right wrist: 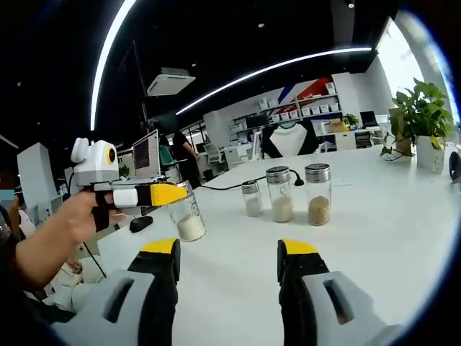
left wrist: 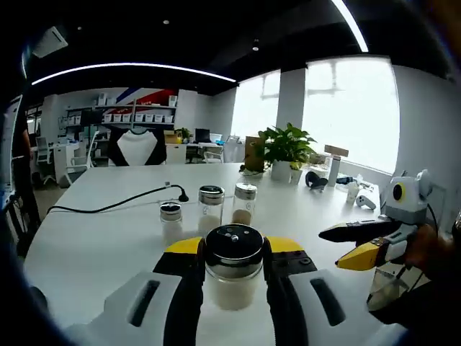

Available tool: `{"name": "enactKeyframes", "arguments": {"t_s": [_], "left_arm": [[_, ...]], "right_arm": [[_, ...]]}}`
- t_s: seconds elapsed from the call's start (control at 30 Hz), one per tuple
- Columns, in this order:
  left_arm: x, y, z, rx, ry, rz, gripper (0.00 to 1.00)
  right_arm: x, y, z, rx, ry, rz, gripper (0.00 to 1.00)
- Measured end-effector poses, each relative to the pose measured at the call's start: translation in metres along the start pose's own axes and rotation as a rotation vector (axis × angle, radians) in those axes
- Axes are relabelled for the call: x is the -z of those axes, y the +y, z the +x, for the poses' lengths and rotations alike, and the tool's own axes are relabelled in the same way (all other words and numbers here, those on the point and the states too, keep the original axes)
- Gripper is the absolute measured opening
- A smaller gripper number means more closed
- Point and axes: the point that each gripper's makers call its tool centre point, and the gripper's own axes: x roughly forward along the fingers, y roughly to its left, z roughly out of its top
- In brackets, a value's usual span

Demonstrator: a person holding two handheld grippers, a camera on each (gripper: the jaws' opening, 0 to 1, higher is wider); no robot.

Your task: Rotate the seasoning bottle until the label or dispensing opening points toward the visible target arrow and the bottle remains upright within the marked orientation range

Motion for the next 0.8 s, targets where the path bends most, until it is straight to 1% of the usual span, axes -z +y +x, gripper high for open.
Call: {"name": "enactKeyframes", "arguments": {"t_s": [0.1, 0.23, 0.27, 0.37, 0.4, 0.43, 0.47, 0.5, 0.53, 0.57, 0.63, 0.67, 0.73, 0.77, 0.8], "left_arm": [[-0.004, -0.016, -0.008, 0.043, 0.001, 0.007, 0.33], [-0.011, -0.033, -0.018, 0.1, -0.002, 0.006, 0.33], [-0.014, -0.041, -0.021, 0.131, -0.006, 0.011, 0.33], [-0.023, -0.056, -0.031, 0.193, -0.024, -0.015, 0.33], [-0.027, -0.062, -0.035, 0.228, -0.034, -0.035, 0.33], [-0.031, -0.066, -0.038, 0.252, -0.042, -0.051, 0.33], [-0.034, -0.07, -0.041, 0.278, -0.051, -0.062, 0.33], [-0.038, -0.076, -0.046, 0.31, -0.057, -0.077, 0.33], [-0.041, -0.079, -0.049, 0.329, -0.062, -0.08, 0.33], [-0.045, -0.084, -0.053, 0.355, -0.064, -0.066, 0.33], [-0.049, -0.09, -0.057, 0.387, -0.066, -0.05, 0.33], [-0.052, -0.096, -0.059, 0.416, -0.069, -0.043, 0.33], [-0.055, -0.102, -0.063, 0.453, -0.07, -0.04, 0.33], [-0.056, -0.104, -0.064, 0.463, -0.074, -0.037, 0.33], [-0.056, -0.105, -0.064, 0.465, -0.073, -0.035, 0.33]], "right_arm": [[-0.005, 0.015, 0.002, -0.05, -0.012, -0.04, 0.49], [-0.012, 0.039, 0.004, -0.148, -0.031, -0.12, 0.44], [-0.014, 0.044, 0.004, -0.171, -0.037, -0.133, 0.43], [-0.022, 0.061, 0.004, -0.266, -0.059, -0.161, 0.42], [-0.028, 0.066, 0.003, -0.292, -0.076, -0.164, 0.42], [-0.03, 0.071, 0.003, -0.319, -0.078, -0.178, 0.42], [-0.032, 0.075, 0.002, -0.343, -0.078, -0.179, 0.43], [-0.035, 0.081, 0.001, -0.382, -0.083, -0.178, 0.43], [-0.037, 0.085, 0.001, -0.408, -0.083, -0.169, 0.44], [-0.039, 0.092, -0.001, -0.459, -0.086, -0.167, 0.44], [-0.045, 0.101, -0.005, -0.525, -0.1, -0.157, 0.44], [-0.047, 0.107, -0.006, -0.564, -0.099, -0.161, 0.44], [-0.048, 0.113, -0.009, -0.618, -0.099, -0.181, 0.4], [-0.05, 0.113, -0.009, -0.627, -0.101, -0.188, 0.36], [-0.05, 0.117, -0.012, -0.66, -0.106, -0.191, 0.31]]}}
